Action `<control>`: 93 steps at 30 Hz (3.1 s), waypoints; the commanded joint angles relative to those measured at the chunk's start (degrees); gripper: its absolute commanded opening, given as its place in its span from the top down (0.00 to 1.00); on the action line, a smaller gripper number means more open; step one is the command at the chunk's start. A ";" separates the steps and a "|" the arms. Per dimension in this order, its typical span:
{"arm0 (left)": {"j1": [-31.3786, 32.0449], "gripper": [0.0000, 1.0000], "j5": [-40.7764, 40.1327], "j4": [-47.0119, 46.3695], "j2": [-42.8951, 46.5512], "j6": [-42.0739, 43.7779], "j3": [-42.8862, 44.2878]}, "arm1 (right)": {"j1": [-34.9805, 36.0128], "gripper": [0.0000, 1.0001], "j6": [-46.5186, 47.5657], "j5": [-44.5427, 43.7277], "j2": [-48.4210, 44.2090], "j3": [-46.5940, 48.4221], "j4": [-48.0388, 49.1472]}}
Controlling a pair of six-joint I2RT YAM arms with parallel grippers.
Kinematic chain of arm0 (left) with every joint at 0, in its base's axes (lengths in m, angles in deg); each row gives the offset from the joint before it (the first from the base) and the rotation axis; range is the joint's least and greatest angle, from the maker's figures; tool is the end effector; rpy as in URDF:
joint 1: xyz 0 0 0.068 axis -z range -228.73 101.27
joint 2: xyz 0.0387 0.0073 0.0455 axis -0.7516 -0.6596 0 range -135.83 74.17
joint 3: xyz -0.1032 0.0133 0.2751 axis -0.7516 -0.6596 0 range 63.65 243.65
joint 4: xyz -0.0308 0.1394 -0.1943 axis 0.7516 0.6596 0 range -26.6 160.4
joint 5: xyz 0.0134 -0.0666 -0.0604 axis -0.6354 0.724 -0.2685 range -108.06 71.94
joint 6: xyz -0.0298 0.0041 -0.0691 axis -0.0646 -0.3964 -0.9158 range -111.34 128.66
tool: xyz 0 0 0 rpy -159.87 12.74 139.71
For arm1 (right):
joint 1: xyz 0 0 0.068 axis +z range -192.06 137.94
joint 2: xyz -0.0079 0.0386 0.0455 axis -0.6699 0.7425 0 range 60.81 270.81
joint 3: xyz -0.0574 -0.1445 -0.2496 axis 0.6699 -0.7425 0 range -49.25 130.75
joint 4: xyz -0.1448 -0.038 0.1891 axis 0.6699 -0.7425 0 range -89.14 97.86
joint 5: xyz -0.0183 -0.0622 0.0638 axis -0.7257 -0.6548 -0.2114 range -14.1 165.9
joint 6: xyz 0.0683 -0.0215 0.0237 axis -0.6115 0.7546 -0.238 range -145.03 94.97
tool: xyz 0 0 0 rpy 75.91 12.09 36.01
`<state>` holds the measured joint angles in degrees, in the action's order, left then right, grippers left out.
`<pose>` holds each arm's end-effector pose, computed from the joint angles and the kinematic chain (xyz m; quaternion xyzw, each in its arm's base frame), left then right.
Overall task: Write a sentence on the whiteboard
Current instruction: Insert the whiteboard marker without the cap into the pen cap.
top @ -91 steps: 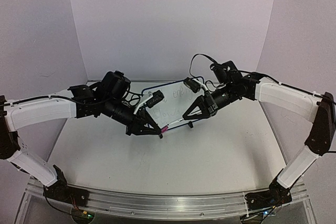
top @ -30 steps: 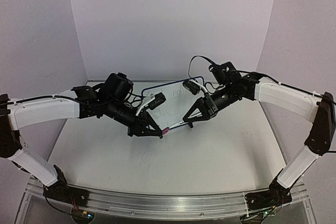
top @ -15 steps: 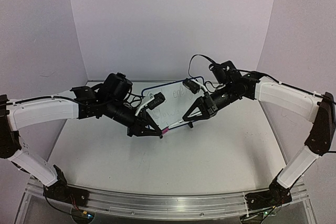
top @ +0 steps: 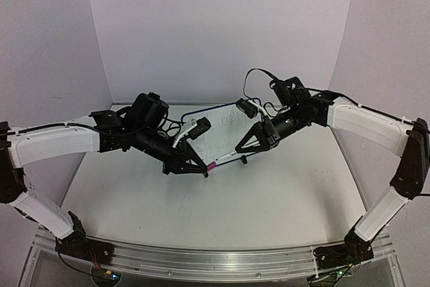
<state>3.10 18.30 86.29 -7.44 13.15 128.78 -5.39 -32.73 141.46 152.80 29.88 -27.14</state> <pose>0.1596 -0.2639 0.3112 0.5229 0.6942 -0.4214 0.2588 0.2287 0.2425 0.3337 -0.3846 0.7109 0.5820 0.0892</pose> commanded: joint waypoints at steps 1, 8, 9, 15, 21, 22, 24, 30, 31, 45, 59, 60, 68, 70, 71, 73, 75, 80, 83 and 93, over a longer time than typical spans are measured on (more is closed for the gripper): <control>0.29 1.00 0.41 -2.06 1.80 0.30 0.31 | -0.07 1.00 0.59 2.34 -1.07 1.11 0.02; 0.29 1.00 0.51 -2.19 1.49 0.34 0.56 | 0.12 1.00 0.83 2.65 -0.51 0.50 0.02; 0.29 1.00 0.59 -2.10 1.44 0.34 0.54 | 0.14 1.00 0.84 2.64 -0.45 0.50 0.02; 0.29 1.00 0.64 -2.08 1.53 0.36 0.65 | 0.47 1.00 1.01 2.29 0.36 0.50 -0.06; 0.29 1.00 0.81 -2.27 1.62 0.34 0.68 | 0.63 1.00 1.11 2.07 0.86 0.50 -0.14; 0.29 1.00 0.88 -2.26 1.69 0.34 0.63 | 0.65 1.00 1.11 2.05 0.89 0.50 -0.10; 0.33 1.00 0.99 -2.25 1.67 0.34 0.70 | 0.73 1.00 1.11 2.11 1.07 0.57 -0.15; 0.29 1.00 0.87 -2.33 1.87 0.27 0.51 | 0.87 1.00 1.44 1.80 1.20 0.28 -0.38; 0.29 1.00 0.82 -2.42 1.98 0.17 0.38 | 0.86 1.00 1.53 1.49 1.10 0.24 -0.37; 0.29 1.00 1.49 -0.89 0.97 1.62 1.91 | 1.09 1.00 1.90 2.73 2.19 0.58 -0.67; 0.29 1.00 3.10 1.89 -1.53 3.31 5.27 | 2.12 1.00 2.71 4.31 5.08 3.39 -1.69; 0.29 1.00 3.22 2.43 -2.08 3.60 6.07 | 2.31 1.00 2.90 4.77 5.59 3.83 -1.86; 0.29 1.00 1.30 3.56 -4.27 3.33 8.92 | 3.63 1.00 4.41 5.38 8.57 5.89 -3.69; 0.29 1.00 0.78 3.53 -4.79 3.01 9.52 | 3.88 1.00 4.68 5.01 8.85 5.84 -3.71; 0.34 1.00 0.95 3.33 -5.48 2.78 10.10 | 4.14 1.00 4.91 4.85 8.99 5.79 -3.68; 0.29 1.00 1.48 2.47 -6.10 2.34 10.66 | 4.30 1.00 5.13 4.97 9.15 5.52 -3.60; 0.29 1.00 1.73 1.87 -6.85 1.92 11.30 | 4.42 1.00 5.24 4.95 9.25 5.35 -3.50; 0.29 1.00 1.60 0.34 -8.79 0.79 13.06 | 4.85 1.00 5.07 3.95 9.57 5.18 -3.31; 0.28 1.00 1.32 -2.07 -9.66 -0.32 13.60 | 5.13 1.00 5.41 4.57 9.99 4.63 -3.02; 0.29 1.00 2.48 -10.85 -10.02 -3.49 14.76 | 6.38 1.00 5.52 7.75 11.28 3.64 -1.39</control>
<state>3.13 19.92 94.44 -17.10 12.49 137.56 -2.86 -28.14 143.17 162.50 33.62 -31.67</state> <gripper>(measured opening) 0.083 0.068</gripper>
